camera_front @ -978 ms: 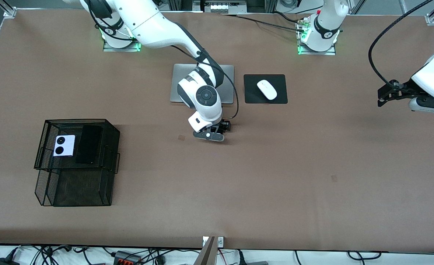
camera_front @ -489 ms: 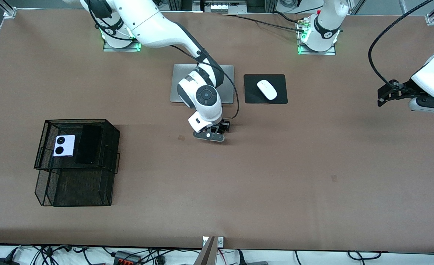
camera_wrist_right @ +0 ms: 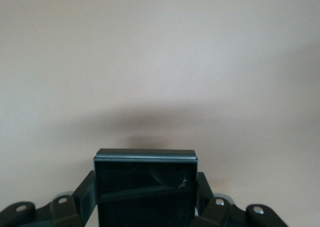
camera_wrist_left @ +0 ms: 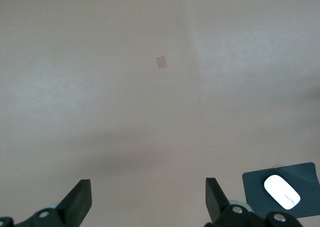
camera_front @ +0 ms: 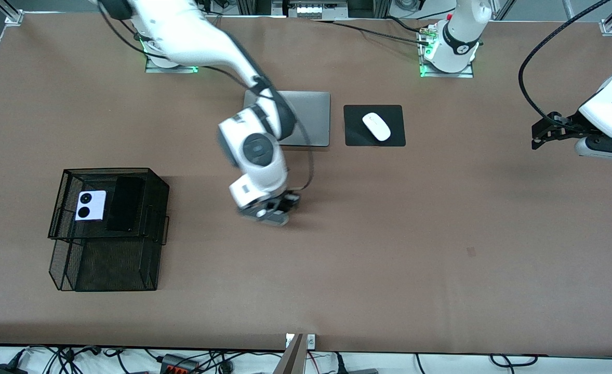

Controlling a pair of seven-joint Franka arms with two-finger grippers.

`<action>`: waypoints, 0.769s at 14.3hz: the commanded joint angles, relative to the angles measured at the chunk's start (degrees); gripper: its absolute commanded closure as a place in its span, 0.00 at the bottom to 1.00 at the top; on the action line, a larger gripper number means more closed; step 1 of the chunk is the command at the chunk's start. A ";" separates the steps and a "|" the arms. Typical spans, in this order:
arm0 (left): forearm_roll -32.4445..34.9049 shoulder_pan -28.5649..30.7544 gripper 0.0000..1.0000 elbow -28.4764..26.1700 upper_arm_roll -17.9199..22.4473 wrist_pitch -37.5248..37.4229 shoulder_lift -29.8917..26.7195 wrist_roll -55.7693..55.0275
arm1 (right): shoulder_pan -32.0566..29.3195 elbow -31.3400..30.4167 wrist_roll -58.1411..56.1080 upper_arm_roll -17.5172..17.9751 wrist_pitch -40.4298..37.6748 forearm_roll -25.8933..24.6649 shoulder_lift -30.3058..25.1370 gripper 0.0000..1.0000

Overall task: Place phones with both arms
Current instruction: 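Carry the flip phone into the basket and open the right gripper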

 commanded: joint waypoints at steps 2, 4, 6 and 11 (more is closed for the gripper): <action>-0.86 -0.14 0.00 0.52 0.13 -1.26 -0.44 0.07 | -8.23 6.62 -9.49 -0.79 -6.38 -0.01 -0.10 0.82; -0.86 -0.14 0.00 0.52 0.13 -1.34 -0.44 -0.10 | -13.49 6.80 -16.76 -1.05 -5.77 -0.10 -0.10 0.82; -0.86 -0.14 0.00 0.60 0.13 -1.26 -0.44 -0.19 | -19.29 7.85 -24.77 -0.70 -5.42 -0.10 0.43 0.82; -0.86 -0.31 0.00 0.69 -0.04 -1.34 -0.62 -0.37 | -28.36 7.68 -38.76 -0.70 -2.44 -0.18 1.74 0.82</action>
